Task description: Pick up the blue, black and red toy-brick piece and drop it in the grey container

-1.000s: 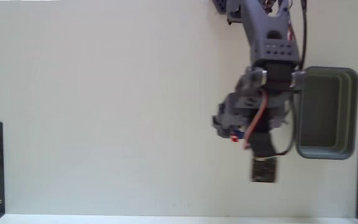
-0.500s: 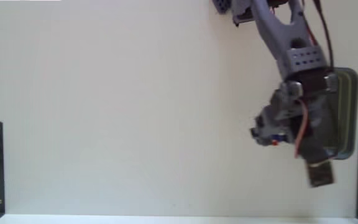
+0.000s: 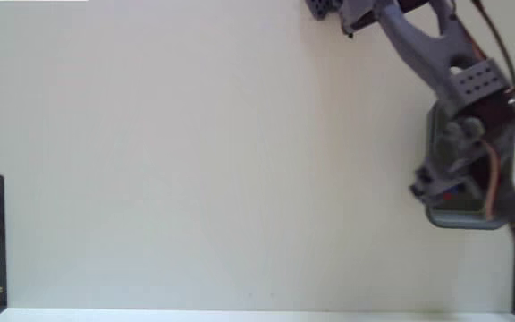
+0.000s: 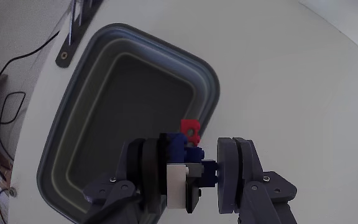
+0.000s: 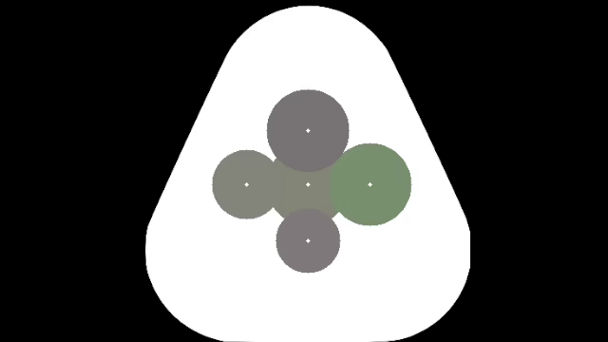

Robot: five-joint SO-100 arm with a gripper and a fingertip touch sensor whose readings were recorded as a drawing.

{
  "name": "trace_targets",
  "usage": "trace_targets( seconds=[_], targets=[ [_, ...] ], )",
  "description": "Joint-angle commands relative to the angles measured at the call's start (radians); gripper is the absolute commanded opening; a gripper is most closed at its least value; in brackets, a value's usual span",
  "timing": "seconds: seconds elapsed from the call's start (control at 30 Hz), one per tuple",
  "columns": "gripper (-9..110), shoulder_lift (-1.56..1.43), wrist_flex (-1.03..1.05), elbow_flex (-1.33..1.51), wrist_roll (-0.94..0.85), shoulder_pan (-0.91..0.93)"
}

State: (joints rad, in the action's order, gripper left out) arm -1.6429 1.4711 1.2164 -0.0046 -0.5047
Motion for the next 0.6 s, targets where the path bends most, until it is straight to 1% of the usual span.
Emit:
trace_targets(
  seconds=[0.0,0.33,0.57],
  targets=[
    [43,-0.014,-0.03,-0.05,0.005,-0.048],
    [43,0.012,-0.043,-0.063,0.005,-0.13],
    [43,0.018,-0.045,-0.066,0.005,-0.148]
  ],
)
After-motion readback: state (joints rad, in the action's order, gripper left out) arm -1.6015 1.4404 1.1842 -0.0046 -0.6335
